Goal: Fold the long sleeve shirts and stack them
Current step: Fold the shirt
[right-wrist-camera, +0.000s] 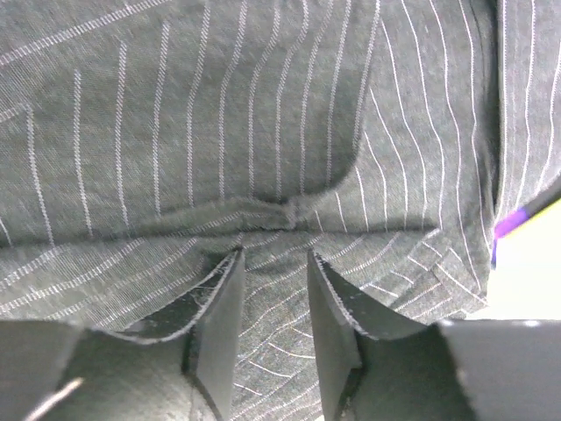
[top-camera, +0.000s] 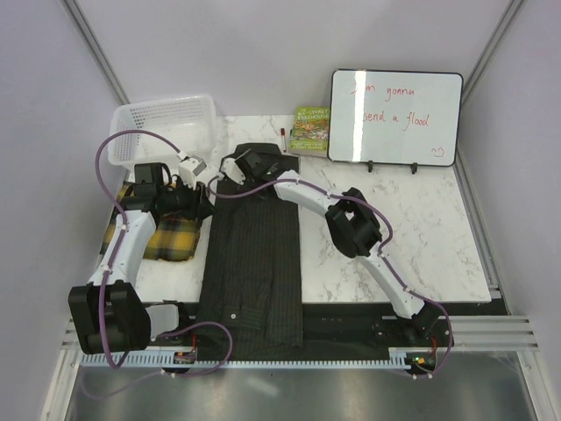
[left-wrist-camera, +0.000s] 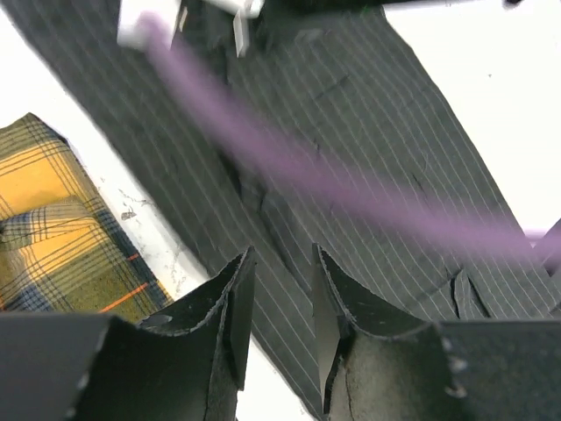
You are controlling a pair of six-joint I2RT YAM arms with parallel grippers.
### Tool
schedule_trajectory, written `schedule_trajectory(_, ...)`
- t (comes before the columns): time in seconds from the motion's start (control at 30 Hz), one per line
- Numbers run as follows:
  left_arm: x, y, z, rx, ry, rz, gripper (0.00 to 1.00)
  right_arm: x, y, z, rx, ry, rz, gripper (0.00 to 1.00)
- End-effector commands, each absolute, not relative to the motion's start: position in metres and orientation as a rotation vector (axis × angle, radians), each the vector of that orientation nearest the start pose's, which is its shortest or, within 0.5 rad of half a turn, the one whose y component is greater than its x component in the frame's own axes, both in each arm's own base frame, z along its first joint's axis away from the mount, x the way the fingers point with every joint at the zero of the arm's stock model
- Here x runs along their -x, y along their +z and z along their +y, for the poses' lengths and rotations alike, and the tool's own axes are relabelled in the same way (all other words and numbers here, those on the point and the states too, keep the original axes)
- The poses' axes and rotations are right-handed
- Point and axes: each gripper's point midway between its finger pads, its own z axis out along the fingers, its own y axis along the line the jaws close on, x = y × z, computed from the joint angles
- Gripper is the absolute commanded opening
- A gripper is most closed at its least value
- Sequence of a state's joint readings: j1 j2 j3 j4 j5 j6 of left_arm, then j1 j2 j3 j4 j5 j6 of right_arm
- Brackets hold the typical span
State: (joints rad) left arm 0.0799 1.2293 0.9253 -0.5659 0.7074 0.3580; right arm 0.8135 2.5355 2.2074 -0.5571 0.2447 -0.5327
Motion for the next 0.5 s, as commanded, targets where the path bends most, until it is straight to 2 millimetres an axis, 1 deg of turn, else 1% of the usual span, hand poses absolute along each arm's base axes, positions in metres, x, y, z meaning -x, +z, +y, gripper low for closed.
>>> schedule_trajectory(0.0, -0.308, 0.164, -0.082, -0.633, -0.631, 2.133, 0.39, -0.486, 0.076, 0.362, 1.274, -0.095, 2.003, 0.45)
schedule_trajectory(0.03, -0.308, 0.163, -0.081, -0.629, -0.629, 2.137, 0.39, -0.480, 0.089, 0.363, 1.261, -0.039, 1.998, 0.47)
schedule_trajectory(0.07, -0.310, 0.159, -0.079, -0.622, -0.619, 2.151, 0.39, -0.470, 0.118, 0.368, 1.248, 0.059, 1.967, 0.51)
schedule_trajectory(0.1, -0.313, 0.158, -0.077, -0.622, -0.596, 2.159, 0.39, -0.458, 0.126, 0.369, 1.255, 0.121, 1.985, 0.51)
schedule_trajectory(0.13, -0.316, 0.154, -0.074, -0.624, -0.560, 2.173, 0.39, -0.451, 0.135, 0.368, 1.243, 0.149, 1.993, 0.52)
schedule_trajectory(0.17, -0.320, 0.146, -0.071, -0.629, -0.513, 2.199, 0.39, -0.436, 0.148, 0.367, 1.248, 0.211, 2.002, 0.52)
schedule_trajectory(0.2, -0.324, 0.144, -0.069, -0.641, -0.491, 2.206, 0.39, -0.425, 0.150, 0.368, 1.265, 0.268, 2.009, 0.52)
schedule_trajectory(0.23, -0.325, 0.140, -0.070, -0.666, -0.473, 2.213, 0.38, -0.416, 0.160, 0.365, 1.250, 0.302, 2.016, 0.52)
schedule_trajectory(0.27, -0.327, 0.137, -0.070, -0.692, -0.435, 2.225, 0.38, -0.402, 0.143, 0.355, 1.265, 0.314, 2.080, 0.52)
schedule_trajectory(0.3, -0.329, 0.132, -0.072, -0.720, -0.424, 2.236, 0.38, -0.390, 0.136, 0.352, 1.281, 0.364, 2.111, 0.50)
schedule_trajectory(0.33, -0.328, 0.127, -0.078, -0.786, -0.401, 2.236, 0.37, -0.380, 0.132, 0.347, 1.267, 0.388, 2.152, 0.49)
schedule_trajectory(0.37, -0.328, 0.122, -0.081, -0.821, -0.367, 2.249, 0.37, -0.364, 0.106, 0.336, 1.286, 0.396, 2.235, 0.47)
schedule_trajectory(0.43, -0.327, 0.112, -0.084, -0.833, -0.375, 2.283, 0.36, -0.346, 0.085, 0.327, 1.300, 0.427, 2.309, 0.45)
schedule_trajectory(0.47, -0.326, 0.108, -0.086, -0.833, -0.382, 2.301, 0.36, -0.335, 0.065, 0.320, 1.292, 0.431, 2.369, 0.44)
